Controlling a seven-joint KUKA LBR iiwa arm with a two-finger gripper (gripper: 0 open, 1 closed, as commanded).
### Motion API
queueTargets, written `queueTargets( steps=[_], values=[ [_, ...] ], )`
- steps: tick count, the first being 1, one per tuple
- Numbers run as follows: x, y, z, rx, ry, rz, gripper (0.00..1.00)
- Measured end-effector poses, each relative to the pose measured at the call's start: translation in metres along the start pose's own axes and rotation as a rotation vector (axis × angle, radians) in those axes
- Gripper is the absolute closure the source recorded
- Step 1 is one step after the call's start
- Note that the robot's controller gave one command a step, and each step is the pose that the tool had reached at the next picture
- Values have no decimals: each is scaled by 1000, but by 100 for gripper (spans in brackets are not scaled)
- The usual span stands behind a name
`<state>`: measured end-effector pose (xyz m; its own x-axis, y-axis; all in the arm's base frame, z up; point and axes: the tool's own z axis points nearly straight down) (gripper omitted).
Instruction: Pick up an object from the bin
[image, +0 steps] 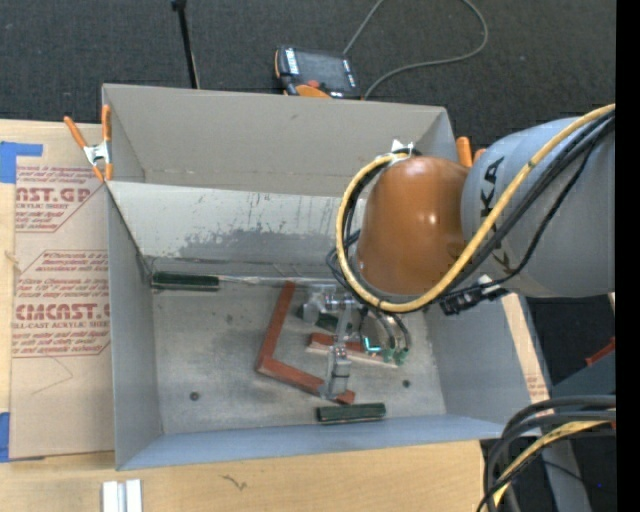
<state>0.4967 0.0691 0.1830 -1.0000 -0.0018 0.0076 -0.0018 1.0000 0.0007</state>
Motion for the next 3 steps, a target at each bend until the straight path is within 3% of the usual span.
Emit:
queueTargets(
  steps=[1,2,3],
  values=[
    [-23,-45,116,-1,-4,31,0],
    [-25,-45,111,0,-10,30,100],
    [-42,-69,-33,1,-17,24,100]
  ],
)
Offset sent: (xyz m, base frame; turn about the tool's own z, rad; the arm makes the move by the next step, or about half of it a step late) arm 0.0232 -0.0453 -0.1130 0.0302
